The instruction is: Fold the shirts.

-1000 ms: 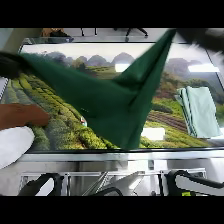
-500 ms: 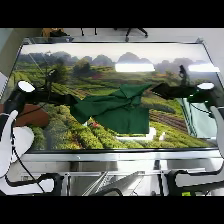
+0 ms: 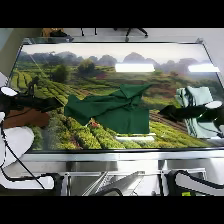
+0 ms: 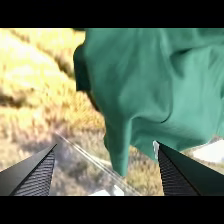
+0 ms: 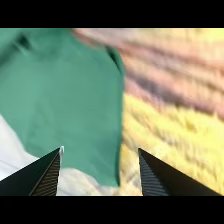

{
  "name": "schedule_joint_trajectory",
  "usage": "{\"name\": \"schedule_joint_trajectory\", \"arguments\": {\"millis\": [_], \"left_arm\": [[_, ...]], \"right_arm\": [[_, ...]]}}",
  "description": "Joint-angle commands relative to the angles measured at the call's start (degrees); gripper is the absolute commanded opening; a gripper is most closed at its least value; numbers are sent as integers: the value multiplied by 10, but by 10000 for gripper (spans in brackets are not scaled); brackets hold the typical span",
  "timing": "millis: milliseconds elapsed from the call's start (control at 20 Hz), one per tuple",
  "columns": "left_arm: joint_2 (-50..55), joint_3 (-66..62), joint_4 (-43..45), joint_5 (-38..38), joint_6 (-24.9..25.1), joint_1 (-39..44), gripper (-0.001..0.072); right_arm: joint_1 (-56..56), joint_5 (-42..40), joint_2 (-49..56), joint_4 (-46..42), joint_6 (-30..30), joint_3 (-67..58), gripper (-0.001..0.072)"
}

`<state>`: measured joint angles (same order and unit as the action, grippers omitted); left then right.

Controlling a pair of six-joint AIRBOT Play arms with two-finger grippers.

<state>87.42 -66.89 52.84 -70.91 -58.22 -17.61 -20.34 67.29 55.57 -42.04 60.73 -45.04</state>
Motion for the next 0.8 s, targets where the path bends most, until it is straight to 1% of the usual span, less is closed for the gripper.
{"name": "schedule_joint_trajectory", "arguments": {"millis": [0,100,200,250,300,350,400,450,500,550,650,750], "left_arm": [[1,53,-5,39,4,17,672],[2,68,-5,76,3,44,672],[2,69,-5,114,3,82,672],[2,69,-5,132,3,97,671],[2,69,-4,148,4,118,654],[2,69,-4,160,4,130,644],[2,69,-4,172,4,140,643],[2,66,-5,178,3,146,534],[2,59,-4,180,4,149,156],[2,46,-5,173,5,148,15],[-8,-6,-24,118,5,148,13],[-46,-90,-55,58,4,142,13]], "right_arm": [[40,-50,7,-3,0,73,536],[89,-78,35,0,0,75,536],[140,-117,70,23,-2,75,535],[162,-130,87,49,-18,75,535],[178,-136,100,80,-39,75,533],[189,-139,111,116,-65,74,519],[197,-139,118,151,-91,69,428],[198,-139,120,181,-114,61,228],[197,-139,118,204,-128,49,63],[197,-139,115,217,-130,28,24],[195,-109,96,222,-129,-41,22],[175,-71,66,248,-129,-161,21]]}}
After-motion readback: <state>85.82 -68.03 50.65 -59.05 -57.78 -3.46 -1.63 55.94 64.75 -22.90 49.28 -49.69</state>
